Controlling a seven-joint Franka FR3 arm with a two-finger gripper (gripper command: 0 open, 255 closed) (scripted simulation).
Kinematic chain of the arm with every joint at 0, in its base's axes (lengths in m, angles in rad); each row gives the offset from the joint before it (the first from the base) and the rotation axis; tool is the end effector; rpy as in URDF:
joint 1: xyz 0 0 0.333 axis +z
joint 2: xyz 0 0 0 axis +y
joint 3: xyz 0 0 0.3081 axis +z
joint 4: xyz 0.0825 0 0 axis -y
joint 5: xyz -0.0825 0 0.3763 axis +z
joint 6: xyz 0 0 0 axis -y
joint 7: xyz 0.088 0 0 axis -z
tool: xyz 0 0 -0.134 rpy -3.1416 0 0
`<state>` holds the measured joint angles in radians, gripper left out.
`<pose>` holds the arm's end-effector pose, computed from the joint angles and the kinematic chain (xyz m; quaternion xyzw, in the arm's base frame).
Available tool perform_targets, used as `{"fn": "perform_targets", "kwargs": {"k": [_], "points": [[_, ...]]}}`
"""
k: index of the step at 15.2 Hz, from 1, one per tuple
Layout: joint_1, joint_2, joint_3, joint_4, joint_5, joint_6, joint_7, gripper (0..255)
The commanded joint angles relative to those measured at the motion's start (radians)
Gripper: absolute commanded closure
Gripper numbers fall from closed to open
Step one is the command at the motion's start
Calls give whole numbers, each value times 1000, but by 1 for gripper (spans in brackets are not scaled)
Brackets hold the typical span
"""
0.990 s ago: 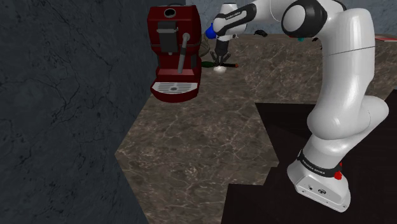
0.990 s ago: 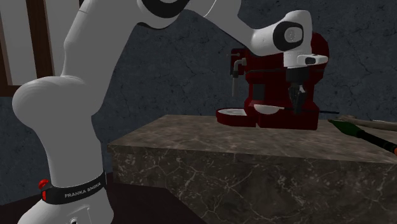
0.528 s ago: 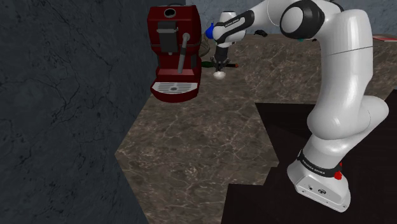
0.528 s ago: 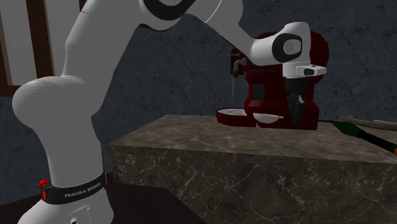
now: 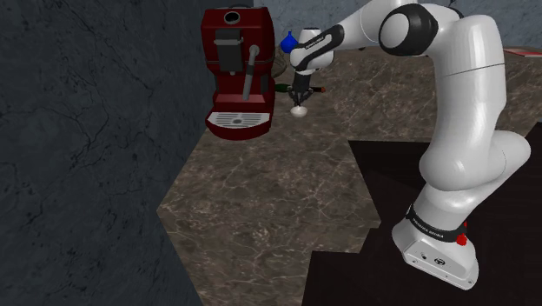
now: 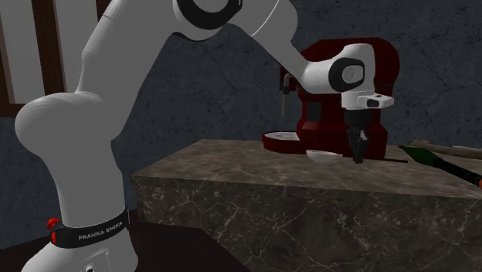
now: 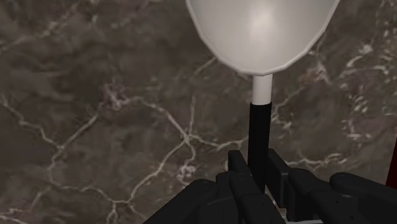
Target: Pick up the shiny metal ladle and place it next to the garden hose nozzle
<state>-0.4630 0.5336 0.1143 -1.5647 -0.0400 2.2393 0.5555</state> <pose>0.6540 -0.2509 0.3198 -0.8977 0.4345 -0.0706 0.0192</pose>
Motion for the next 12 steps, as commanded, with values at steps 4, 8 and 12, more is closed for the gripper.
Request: {"fn": "perform_targets", "kwargs": {"k": [4,8,12], "points": [[0,9,-1,2,-1,7,-1,255],[0,9,-1,2,-1,7,-1,0],[0,9,-1,2,-1,7,-1,0]]}}
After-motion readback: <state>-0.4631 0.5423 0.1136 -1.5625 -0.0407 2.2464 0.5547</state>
